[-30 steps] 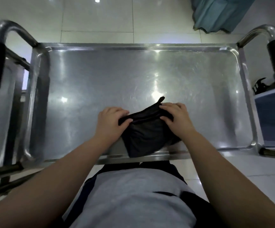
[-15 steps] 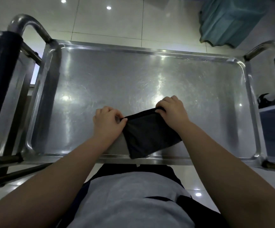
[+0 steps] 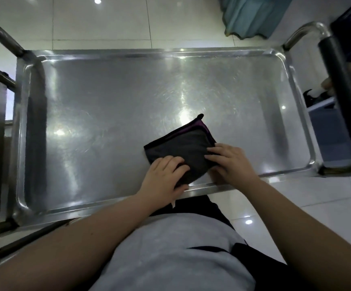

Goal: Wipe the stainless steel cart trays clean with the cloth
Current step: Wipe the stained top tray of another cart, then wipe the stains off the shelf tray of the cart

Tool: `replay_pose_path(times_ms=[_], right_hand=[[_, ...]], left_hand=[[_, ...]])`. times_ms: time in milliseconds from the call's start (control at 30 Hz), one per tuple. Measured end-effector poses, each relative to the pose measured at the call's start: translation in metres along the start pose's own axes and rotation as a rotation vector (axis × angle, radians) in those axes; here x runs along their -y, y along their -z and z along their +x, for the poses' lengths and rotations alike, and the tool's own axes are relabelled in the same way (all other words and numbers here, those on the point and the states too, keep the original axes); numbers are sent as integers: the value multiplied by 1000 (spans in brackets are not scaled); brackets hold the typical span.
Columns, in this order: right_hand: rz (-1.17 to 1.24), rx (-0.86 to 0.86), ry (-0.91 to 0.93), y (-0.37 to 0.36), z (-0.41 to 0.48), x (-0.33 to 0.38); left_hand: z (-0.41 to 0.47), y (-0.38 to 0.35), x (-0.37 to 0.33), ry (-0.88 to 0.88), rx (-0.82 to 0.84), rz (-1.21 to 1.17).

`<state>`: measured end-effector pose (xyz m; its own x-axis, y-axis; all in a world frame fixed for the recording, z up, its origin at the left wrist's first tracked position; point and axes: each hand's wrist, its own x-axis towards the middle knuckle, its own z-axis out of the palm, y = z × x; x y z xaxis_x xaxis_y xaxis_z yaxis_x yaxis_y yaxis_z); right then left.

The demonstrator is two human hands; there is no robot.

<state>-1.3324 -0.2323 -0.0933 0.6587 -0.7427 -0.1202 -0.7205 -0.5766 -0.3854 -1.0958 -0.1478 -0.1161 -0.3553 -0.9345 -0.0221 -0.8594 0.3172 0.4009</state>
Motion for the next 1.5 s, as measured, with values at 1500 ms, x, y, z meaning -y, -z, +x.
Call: replay_pose_path(times_ms=[1500], right_hand=[[-3, -185, 51, 28, -215, 12]], left_hand=[[-94, 3, -211, 202, -211, 327]])
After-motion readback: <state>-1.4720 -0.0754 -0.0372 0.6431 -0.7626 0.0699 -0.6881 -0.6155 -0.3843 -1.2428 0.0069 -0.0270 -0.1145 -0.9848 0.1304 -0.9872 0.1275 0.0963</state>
